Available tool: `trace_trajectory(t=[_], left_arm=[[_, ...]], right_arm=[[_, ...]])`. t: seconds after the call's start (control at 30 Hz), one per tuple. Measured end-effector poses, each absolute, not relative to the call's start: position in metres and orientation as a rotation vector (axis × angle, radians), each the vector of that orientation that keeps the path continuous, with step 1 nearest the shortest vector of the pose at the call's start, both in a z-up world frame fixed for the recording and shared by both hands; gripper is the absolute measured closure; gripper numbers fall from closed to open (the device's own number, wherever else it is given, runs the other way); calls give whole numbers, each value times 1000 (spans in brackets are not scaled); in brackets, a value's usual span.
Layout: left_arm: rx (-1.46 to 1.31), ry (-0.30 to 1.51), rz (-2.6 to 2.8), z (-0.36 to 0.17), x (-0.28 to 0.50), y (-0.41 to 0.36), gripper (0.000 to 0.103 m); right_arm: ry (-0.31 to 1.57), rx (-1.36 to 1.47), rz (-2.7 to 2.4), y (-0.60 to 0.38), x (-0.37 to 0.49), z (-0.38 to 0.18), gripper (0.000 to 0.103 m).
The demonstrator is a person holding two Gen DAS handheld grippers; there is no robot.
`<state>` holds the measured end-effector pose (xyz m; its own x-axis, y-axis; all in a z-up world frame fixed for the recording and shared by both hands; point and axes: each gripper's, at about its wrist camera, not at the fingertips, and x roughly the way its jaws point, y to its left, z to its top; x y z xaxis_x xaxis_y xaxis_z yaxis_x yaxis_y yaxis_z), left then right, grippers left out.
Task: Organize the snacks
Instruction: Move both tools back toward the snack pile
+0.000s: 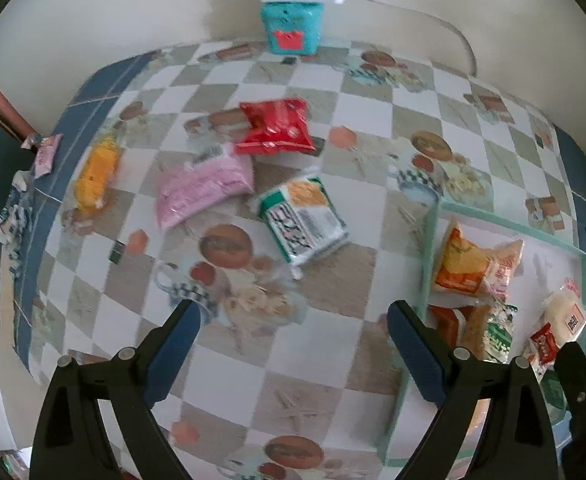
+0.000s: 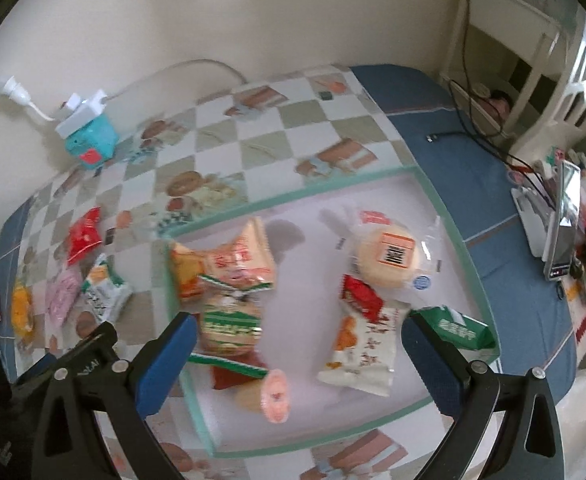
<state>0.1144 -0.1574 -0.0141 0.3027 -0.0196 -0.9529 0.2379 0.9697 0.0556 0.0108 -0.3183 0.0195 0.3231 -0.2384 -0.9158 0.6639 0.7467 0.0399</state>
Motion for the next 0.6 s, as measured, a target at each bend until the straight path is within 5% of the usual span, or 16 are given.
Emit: trace_trajectory(t=[0.6], left_arm=[[34, 1254, 49, -7, 165, -22, 8]], right_arm=[[1158, 358, -441, -216, 73, 0, 0]])
